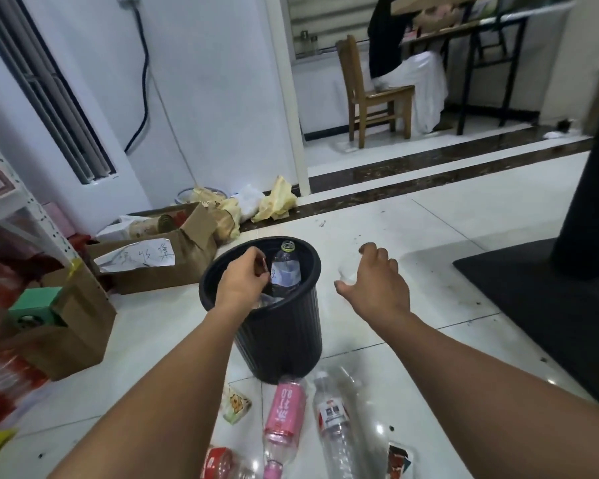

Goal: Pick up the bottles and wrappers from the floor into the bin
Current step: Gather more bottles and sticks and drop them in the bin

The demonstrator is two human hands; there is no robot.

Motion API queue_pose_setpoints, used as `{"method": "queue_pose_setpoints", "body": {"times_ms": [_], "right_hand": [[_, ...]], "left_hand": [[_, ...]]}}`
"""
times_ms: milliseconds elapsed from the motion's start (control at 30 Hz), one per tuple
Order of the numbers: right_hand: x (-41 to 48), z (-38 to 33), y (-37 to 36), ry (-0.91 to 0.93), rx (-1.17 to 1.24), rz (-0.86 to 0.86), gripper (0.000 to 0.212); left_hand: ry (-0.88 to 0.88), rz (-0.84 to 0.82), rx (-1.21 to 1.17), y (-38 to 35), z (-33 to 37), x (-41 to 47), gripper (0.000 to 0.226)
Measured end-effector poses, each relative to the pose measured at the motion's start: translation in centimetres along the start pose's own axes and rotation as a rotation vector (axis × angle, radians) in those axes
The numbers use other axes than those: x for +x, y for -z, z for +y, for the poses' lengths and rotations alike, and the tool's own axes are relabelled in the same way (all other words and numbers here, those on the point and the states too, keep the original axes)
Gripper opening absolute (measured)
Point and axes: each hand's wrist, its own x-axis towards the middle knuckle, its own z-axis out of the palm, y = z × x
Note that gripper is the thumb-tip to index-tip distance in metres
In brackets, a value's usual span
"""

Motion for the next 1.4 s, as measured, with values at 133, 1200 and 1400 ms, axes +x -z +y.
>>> {"method": "queue_pose_setpoints", "body": {"times_ms": [133, 1200, 1400], "right_hand": [[1.2, -1.3, -0.8, 0.080, -0.032, 0.062, 0.067], [-3.1, -7.6, -7.6, 0.132, -0.065, -0.237, 0.068], [-7.5, -6.1, -5.7, 0.162, -0.058, -0.263, 0.054]], "left_hand": [[0.029, -0.038, -0.013, -1.5, -1.7, 0.7, 0.033], [-0.031, 0.059, 0.302, 0.6, -5.5, -5.7, 0.043], [0.046, -0.012, 0.344, 0.5, -4.4, -11.0, 0.040]]}}
